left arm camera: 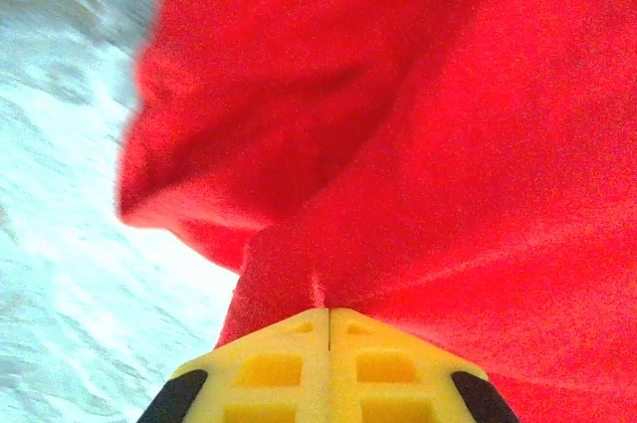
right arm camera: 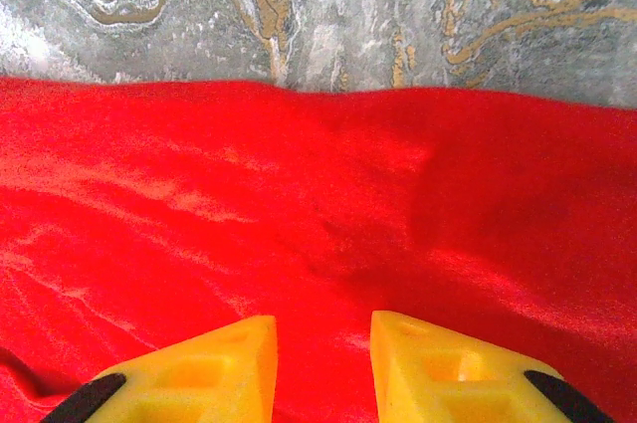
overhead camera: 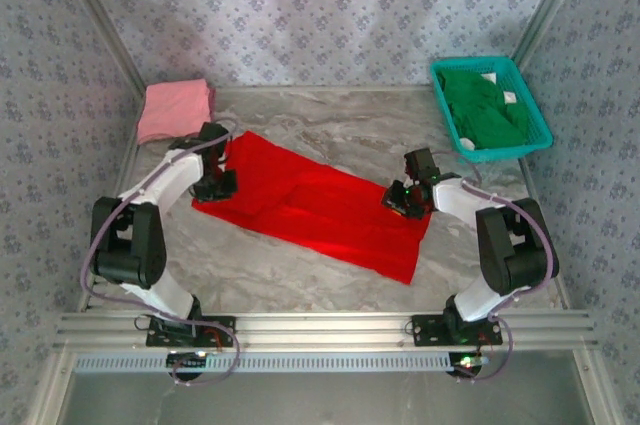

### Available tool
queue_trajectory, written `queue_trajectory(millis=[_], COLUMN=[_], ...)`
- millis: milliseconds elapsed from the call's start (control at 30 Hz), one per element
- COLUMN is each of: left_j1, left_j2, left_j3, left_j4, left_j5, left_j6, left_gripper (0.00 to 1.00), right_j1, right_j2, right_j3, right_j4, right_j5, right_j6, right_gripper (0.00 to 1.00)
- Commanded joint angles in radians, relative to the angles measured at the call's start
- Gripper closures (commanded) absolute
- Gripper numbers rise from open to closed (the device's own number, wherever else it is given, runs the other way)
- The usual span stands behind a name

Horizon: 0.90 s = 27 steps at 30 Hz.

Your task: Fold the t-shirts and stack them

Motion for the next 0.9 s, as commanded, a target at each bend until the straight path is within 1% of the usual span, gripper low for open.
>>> queue_trajectory(millis=[0,67,167,200,233,267,300,400,533,667,767,833,867], left_j1=[0.061,0.078,0.082,0.083,0.083,0.083,0.084,0.085,0.08,0.076,0.076,0.076,0.071], left_j2=[0.03,0.081,0.141,0.149,0.152,0.153,0.15,0.126,0.057,0.006,-0.001,0.018,0.035], left_j3=[0.041,0.072,0.092,0.082,0.068,0.05,0.034,0.007,-0.004,0.02,0.072,0.127,0.148], left_j4=[0.008,0.016,0.018,0.028,0.039,0.052,0.059,0.061,0.064,0.078,0.099,0.111,0.138], left_j5=[-0.074,-0.064,-0.038,-0.015,-0.002,0.003,0.007,0.042,0.095,0.147,0.144,0.144,0.162], left_j6=[0.081,0.089,0.081,0.074,0.068,0.062,0.06,0.051,0.03,0.01,0.011,0.007,0.004], left_gripper=[1.0,1.0,1.0,0.97,0.91,0.8,0.74,0.68,0.64,0.63,0.62,0.63,0.63], right_j1=[-0.008,-0.008,-0.008,-0.009,-0.01,-0.009,-0.009,-0.009,-0.008,-0.01,-0.005,-0.009,-0.013], right_j2=[-0.006,-0.007,-0.016,-0.019,-0.023,-0.026,-0.03,-0.039,-0.048,-0.025,-0.021,-0.014,-0.008], right_j3=[-0.007,-0.003,0.004,0.006,0.009,0.014,0.017,0.026,0.025,0.051,0.076,0.078,0.073], right_j4=[-0.002,-0.005,-0.016,-0.024,-0.029,-0.038,-0.046,-0.074,-0.092,-0.09,-0.089,-0.082,-0.07], right_j5=[-0.01,-0.013,-0.013,-0.011,-0.005,0.004,0.014,0.034,0.075,0.06,0.063,0.061,0.055], right_j6=[-0.02,-0.02,-0.021,-0.024,-0.027,-0.032,-0.036,-0.043,-0.042,-0.042,-0.043,-0.042,-0.042], right_gripper=[0.67,0.67,0.67,0.67,0.67,0.67,0.67,0.67,0.66,0.67,0.72,0.78,0.83])
